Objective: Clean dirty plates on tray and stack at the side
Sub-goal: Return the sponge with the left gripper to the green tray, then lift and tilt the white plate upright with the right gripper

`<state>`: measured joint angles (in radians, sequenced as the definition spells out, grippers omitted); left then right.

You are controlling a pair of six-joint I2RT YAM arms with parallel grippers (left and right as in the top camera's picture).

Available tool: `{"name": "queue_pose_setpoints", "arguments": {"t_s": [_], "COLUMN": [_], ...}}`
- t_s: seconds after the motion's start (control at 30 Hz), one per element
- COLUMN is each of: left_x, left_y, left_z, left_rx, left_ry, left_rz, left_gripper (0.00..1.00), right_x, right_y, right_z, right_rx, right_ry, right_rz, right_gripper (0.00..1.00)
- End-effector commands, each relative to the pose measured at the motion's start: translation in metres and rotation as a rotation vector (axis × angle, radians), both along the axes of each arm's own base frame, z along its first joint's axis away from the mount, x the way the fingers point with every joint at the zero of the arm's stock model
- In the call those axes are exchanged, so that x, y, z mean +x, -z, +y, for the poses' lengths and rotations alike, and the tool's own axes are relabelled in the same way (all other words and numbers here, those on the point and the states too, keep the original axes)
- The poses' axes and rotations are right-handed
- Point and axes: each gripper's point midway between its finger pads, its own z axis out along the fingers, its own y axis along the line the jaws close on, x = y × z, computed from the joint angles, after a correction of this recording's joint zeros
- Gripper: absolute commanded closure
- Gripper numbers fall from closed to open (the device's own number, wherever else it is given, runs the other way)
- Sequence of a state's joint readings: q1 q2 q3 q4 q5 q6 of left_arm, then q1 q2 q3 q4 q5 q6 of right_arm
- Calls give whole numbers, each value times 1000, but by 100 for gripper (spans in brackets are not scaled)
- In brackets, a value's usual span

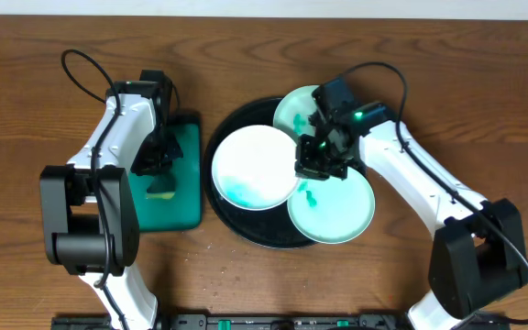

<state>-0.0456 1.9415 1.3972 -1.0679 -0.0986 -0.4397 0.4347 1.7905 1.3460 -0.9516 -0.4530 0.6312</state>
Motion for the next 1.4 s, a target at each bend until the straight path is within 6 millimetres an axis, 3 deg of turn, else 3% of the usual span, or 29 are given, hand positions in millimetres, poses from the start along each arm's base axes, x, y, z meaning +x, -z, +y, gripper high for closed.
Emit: {"name": "queue_pose_setpoints", "arguments": {"t_s": [0.0,0.17,0.27,0.3,0.5,0.7,0.8,0.87,1.07,1.2,1.37], "left_x": [-2,-3,-2,-2,-2,-2,-2,-2,-2,-2,-1], "left_y": [2,2,2,2,2,2,2,2,2,2,3], "left_z": [1,1,1,1,0,0,0,-1,0,-1,-5], "left_rx": [-3,-4,-5,-5,-11,-11,-11,-11,-11,-12,-40], "left_ry": [9,10,9,9,8,8,8,9,8,9,17], "left_rz": [12,13,9,9,9,9,9,9,10,11,9], "left_gripper": [89,87,83,77,76,75,66,64,64,67,75], "right_x": [-15,-28,-23,-19,28,58,69,74,81,75,50], "right_y": [-28,-60,-64,-63,-30,-30,-28,-27,-30,-29,-19], "right_z": [21,41,44,45,19,13,6,4,-3,-7,-12], "right_rx": [215,456,490,486,211,144,80,55,1,-30,-30], "right_ry": [-26,-116,-131,-145,-116,-129,-145,-176,-201,-143,-94], "right_rz": [89,132,106,69,-175,-335,-403,-445,-496,-449,-297], "right_gripper": [99,99,99,99,99,99,99,99,99,99,99]}}
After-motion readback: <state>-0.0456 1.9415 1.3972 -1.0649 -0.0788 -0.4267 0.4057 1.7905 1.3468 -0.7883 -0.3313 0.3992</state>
